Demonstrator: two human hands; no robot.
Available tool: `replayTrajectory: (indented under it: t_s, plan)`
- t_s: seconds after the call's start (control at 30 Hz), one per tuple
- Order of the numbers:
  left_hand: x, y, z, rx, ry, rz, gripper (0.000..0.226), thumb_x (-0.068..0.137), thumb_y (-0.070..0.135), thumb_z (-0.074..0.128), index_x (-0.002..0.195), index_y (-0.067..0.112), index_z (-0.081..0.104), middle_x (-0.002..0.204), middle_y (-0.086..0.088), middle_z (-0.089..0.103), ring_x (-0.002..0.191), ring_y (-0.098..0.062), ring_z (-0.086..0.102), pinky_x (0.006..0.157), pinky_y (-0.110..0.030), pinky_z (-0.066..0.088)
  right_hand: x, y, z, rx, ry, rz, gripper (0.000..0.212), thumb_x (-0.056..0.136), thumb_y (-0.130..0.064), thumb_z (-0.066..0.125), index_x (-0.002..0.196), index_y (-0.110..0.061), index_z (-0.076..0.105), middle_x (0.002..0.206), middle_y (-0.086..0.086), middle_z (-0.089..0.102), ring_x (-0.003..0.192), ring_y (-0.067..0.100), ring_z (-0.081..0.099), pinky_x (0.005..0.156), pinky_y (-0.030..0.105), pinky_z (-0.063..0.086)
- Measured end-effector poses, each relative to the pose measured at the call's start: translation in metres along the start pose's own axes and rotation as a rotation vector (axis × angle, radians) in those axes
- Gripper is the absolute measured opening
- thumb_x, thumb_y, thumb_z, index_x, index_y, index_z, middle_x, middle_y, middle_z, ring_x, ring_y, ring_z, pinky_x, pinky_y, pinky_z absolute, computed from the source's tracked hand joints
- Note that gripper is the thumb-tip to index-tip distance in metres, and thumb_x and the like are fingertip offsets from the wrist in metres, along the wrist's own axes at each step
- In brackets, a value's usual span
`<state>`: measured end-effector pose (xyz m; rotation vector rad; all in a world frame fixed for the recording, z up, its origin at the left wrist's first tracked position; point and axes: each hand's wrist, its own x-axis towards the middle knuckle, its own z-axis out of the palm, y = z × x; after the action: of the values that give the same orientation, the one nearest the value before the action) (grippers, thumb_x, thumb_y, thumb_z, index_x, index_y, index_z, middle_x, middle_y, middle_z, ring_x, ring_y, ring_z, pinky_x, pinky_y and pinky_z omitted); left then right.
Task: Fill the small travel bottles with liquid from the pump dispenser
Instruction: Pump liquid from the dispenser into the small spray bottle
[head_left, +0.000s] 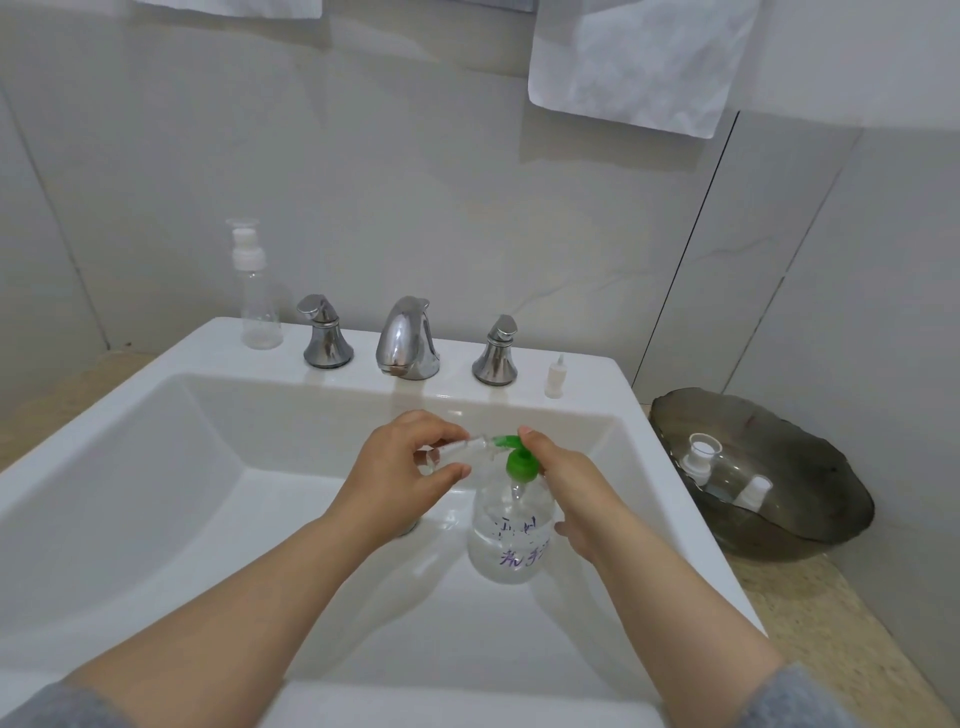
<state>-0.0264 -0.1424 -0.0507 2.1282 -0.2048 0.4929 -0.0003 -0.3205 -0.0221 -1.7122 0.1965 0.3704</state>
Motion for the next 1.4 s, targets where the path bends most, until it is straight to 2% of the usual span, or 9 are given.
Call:
replayTrajectory:
  t_s: [0.23, 0.43, 0.57, 0.7, 0.83, 1.07, 1.2, 1.33, 1.4]
  plan:
    - [0.001, 0.001, 0.0, -0.056, 0.013, -0.063, 0.025, 0.073, 0.013, 0.079, 0.094, 0.022, 0.072, 0.091, 0.01, 0.063, 0.087, -0.006, 0.063, 0.085, -0.032, 0.054, -0.002, 0.001, 0.002, -0.04, 0.023, -0.003, 0.032, 0.093, -0.056, 0.047, 0.1, -0.025, 0.054, 0.096, -0.005, 0.052, 0.094, 0.017, 0.045, 0.087, 0.032, 0.028]
    - [0.001, 0.0, 0.001, -0.102, 0.015, -0.102, 0.024, 0.071, 0.012, 0.08, 0.092, 0.021, 0.072, 0.09, 0.01, 0.065, 0.087, -0.004, 0.064, 0.084, -0.032, 0.055, 0.004, -0.001, 0.001, -0.053, 0.004, 0.023, 0.033, 0.092, -0.056, 0.049, 0.1, -0.024, 0.055, 0.1, -0.003, 0.052, 0.1, 0.019, 0.043, 0.089, 0.033, 0.029]
    - [0.001, -0.002, 0.002, -0.112, 0.023, -0.129, 0.025, 0.071, 0.013, 0.08, 0.092, 0.023, 0.072, 0.092, 0.009, 0.066, 0.087, -0.003, 0.063, 0.085, -0.03, 0.055, 0.007, 0.003, -0.001, -0.043, -0.014, 0.052, 0.029, 0.09, -0.057, 0.051, 0.082, -0.029, 0.053, 0.095, -0.005, 0.051, 0.104, 0.019, 0.041, 0.092, 0.036, 0.028]
    - [0.001, -0.002, 0.002, -0.121, 0.02, -0.154, 0.024, 0.071, 0.013, 0.08, 0.092, 0.022, 0.072, 0.091, 0.007, 0.068, 0.088, -0.005, 0.064, 0.084, -0.031, 0.055, 0.009, 0.006, -0.001, 0.001, -0.067, 0.088, 0.036, 0.086, -0.064, 0.052, 0.101, -0.031, 0.058, 0.121, -0.003, 0.054, 0.123, 0.021, 0.044, 0.098, 0.039, 0.028]
    - [0.0, -0.001, 0.003, -0.129, 0.018, -0.154, 0.024, 0.071, 0.012, 0.079, 0.091, 0.024, 0.072, 0.091, 0.009, 0.068, 0.087, -0.004, 0.064, 0.084, -0.03, 0.055, 0.009, 0.007, -0.001, 0.019, -0.084, 0.1, 0.053, 0.084, -0.065, 0.054, 0.12, -0.027, 0.059, 0.13, -0.001, 0.056, 0.13, 0.024, 0.044, 0.095, 0.039, 0.028]
    - [-0.001, -0.001, 0.003, -0.089, -0.025, -0.142, 0.024, 0.073, 0.01, 0.077, 0.088, 0.027, 0.071, 0.092, 0.008, 0.068, 0.087, -0.004, 0.064, 0.084, -0.033, 0.055, 0.008, 0.004, -0.002, -0.032, -0.027, 0.084, 0.027, 0.093, -0.051, 0.052, 0.093, -0.025, 0.058, 0.104, -0.003, 0.051, 0.121, 0.022, 0.041, 0.103, 0.042, 0.027]
    - [-0.002, 0.0, 0.002, -0.088, -0.024, -0.139, 0.024, 0.073, 0.011, 0.077, 0.087, 0.03, 0.07, 0.092, 0.008, 0.068, 0.088, -0.004, 0.065, 0.085, -0.033, 0.055, 0.008, 0.006, -0.003, -0.041, -0.009, 0.071, 0.029, 0.095, -0.052, 0.048, 0.101, -0.023, 0.052, 0.106, -0.002, 0.045, 0.118, 0.019, 0.038, 0.106, 0.042, 0.026]
    - [-0.001, 0.002, 0.003, -0.111, -0.011, -0.146, 0.023, 0.072, 0.011, 0.078, 0.087, 0.027, 0.071, 0.09, 0.008, 0.069, 0.086, -0.005, 0.065, 0.084, -0.033, 0.055, 0.01, 0.009, -0.002, -0.021, -0.023, 0.066, 0.039, 0.091, -0.058, 0.048, 0.107, -0.024, 0.06, 0.112, -0.005, 0.055, 0.106, 0.016, 0.04, 0.092, 0.036, 0.025]
    - [0.0, 0.002, 0.003, -0.151, 0.008, -0.166, 0.023, 0.071, 0.011, 0.079, 0.085, 0.026, 0.07, 0.087, 0.008, 0.069, 0.086, -0.007, 0.065, 0.084, -0.035, 0.056, 0.012, 0.009, -0.001, -0.024, -0.03, 0.058, 0.036, 0.09, -0.06, 0.047, 0.099, -0.028, 0.062, 0.104, -0.008, 0.059, 0.102, 0.018, 0.042, 0.09, 0.036, 0.024]
